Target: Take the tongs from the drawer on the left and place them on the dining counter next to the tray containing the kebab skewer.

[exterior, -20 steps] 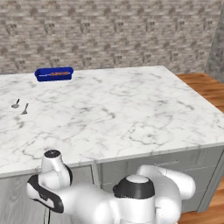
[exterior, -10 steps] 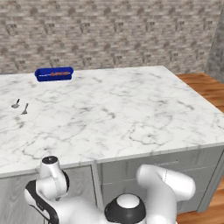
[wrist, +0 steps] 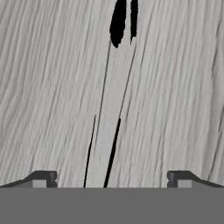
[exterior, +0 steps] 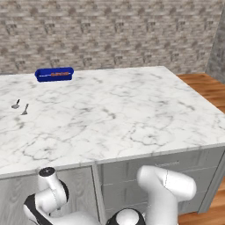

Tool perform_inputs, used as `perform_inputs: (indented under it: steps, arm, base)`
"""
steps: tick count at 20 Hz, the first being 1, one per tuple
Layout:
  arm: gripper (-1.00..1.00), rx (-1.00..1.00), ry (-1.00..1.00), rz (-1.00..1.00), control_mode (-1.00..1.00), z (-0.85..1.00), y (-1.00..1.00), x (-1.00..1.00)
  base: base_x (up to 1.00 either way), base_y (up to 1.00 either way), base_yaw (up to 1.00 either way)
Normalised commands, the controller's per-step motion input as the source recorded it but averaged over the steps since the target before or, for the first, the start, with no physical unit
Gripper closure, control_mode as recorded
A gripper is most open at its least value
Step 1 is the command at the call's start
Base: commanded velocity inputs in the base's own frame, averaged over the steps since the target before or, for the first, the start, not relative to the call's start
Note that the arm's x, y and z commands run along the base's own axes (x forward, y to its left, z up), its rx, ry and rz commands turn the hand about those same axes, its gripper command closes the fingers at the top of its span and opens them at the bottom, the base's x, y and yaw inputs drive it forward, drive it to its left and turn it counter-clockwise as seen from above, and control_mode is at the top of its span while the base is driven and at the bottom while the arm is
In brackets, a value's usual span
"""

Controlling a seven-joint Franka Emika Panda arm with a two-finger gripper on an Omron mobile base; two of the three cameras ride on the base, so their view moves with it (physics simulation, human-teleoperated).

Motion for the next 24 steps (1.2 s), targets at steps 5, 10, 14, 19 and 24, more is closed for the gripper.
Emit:
perform_inputs:
  steps: [5, 10, 14, 19, 24]
  arm:
    - [-1.0, 0.0, 0.0, 0.0, -1.0, -0.33, 0.31, 0.02]
    - [-1.0, 0.0, 0.0, 0.0, -1.0, -0.37, 0.33, 0.02]
    - [-1.0, 0.0, 0.0, 0.0, -1.0, -0.44, 0.08, 0.0]
    - [1.0, 0.0, -0.05, 0.0, -1.0, -0.41, 0.0, 0.0]
    - [1.0, 0.0, -0.03, 0.0, -1.0, -0.04, 0.0, 0.0]
  base:
    - [0.0, 0.0, 0.0]
    - [0.0, 0.0, 0.0]
    - [0.0, 0.0, 0.0]
    - [0.0, 0.0, 0.0]
    - [0.0, 0.0, 0.0]
